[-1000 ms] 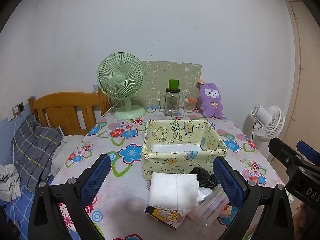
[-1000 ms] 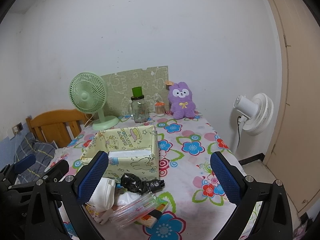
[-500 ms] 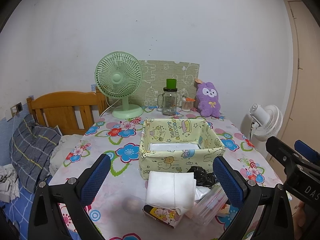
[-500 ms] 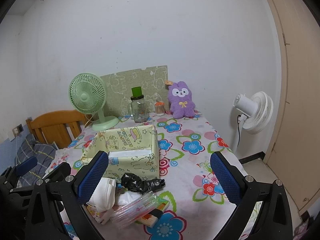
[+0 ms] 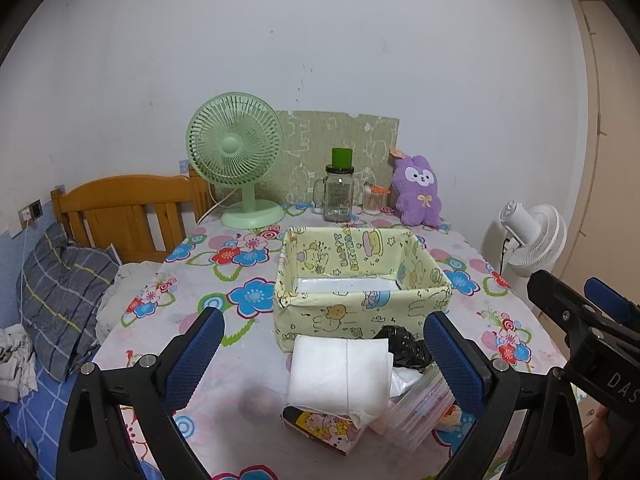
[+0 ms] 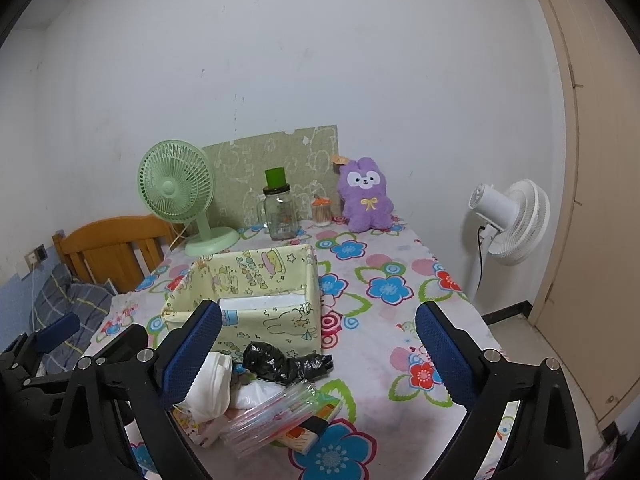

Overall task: Organize soft objects
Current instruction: 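Grasp the white folded cloth with the left tool while the right tool grasps the clear plastic bags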

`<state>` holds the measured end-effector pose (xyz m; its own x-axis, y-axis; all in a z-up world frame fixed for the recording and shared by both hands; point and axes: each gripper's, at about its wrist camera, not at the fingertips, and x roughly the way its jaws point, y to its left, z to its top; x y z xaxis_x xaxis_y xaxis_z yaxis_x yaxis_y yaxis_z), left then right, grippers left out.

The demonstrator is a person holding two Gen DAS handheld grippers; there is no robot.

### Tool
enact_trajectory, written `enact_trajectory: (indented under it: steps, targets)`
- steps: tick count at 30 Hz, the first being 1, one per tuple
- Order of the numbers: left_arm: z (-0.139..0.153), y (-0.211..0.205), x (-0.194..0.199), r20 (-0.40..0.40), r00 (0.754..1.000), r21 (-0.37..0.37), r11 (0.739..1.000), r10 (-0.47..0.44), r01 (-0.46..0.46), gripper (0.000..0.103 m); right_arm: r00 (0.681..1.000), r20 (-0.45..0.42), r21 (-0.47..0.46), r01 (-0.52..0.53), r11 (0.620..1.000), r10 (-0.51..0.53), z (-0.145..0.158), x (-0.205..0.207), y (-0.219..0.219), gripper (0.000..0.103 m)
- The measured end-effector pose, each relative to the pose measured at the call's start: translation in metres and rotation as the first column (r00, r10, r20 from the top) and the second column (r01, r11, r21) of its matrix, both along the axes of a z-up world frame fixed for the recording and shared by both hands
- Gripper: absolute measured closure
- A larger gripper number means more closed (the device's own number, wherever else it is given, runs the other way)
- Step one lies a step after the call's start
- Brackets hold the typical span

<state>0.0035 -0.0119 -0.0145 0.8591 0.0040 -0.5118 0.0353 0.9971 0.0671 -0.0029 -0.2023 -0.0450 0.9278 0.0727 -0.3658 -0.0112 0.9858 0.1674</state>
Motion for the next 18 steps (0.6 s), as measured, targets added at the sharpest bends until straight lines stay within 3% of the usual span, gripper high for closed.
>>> enact_trajectory:
  steps: [5, 18]
  targets:
    - [-0.008, 0.002, 0.007, -0.031, 0.999, -0.034, 0.999, -0.006, 0.005, 0.003, 1.000, -0.025, 0.003, -0.012, 1.000, 0.012, -0.008, 0.007, 0.004, 0.006]
    - [-0.038, -0.003, 0.022, -0.044, 0.999, -0.018, 1.000, -0.017, 0.016, 0.005, 0.994, -0.110, 0.024, -0.024, 0.999, 0.026, -0.039, 0.026, 0.011, 0.008]
